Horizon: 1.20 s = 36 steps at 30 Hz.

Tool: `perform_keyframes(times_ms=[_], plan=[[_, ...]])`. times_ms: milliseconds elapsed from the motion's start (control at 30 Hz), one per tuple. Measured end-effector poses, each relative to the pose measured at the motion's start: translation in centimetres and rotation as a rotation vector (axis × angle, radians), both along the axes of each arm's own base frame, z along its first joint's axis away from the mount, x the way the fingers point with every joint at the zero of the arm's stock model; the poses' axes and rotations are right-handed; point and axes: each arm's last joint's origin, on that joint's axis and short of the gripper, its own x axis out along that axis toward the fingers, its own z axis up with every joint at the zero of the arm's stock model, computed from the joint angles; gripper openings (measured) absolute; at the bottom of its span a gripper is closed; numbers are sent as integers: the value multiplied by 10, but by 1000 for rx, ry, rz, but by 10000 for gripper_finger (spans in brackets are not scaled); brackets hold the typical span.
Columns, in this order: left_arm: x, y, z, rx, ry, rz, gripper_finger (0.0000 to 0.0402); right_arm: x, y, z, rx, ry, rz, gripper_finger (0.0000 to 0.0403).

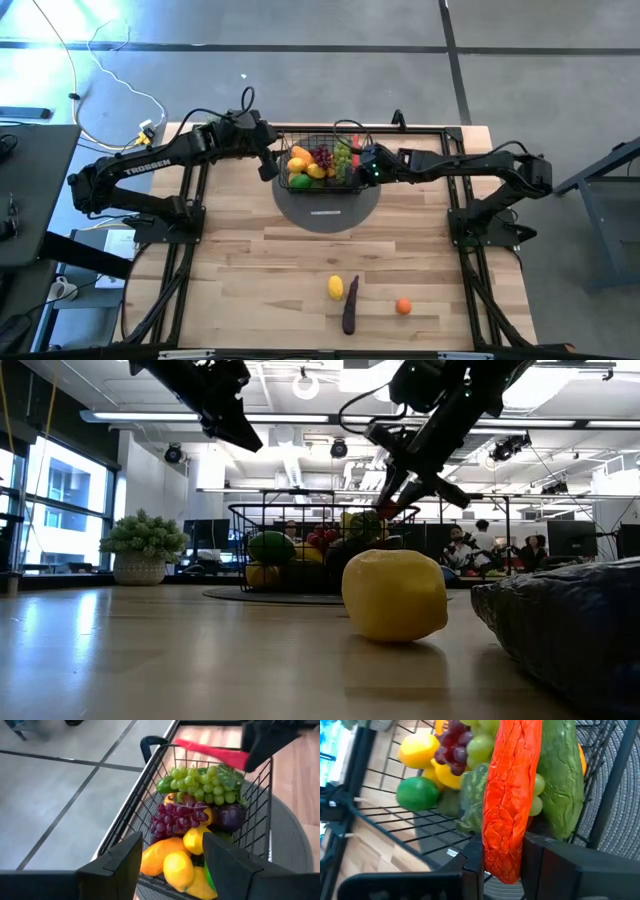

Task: Build produce basket
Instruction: Put the orange carrot into the black wire basket

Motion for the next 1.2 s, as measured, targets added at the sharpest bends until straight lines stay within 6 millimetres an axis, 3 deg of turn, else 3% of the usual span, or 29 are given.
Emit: perform_keyframes(times_ms=[333,667,1033,1200], plan=[[2,-2,1,-31,-30,-63,197,3,-2,-4,19,1,-12,105],[2,-2,1,-37,-33,-66,197,1,-4,-1,87,-37,-44,179],[2,-2,0,-38,-32,-66,197,-6,3,14,130,-44,-46,188],[4,-5,0,-41,-33,-79,197,-4,12,38,121,12,-20,188]])
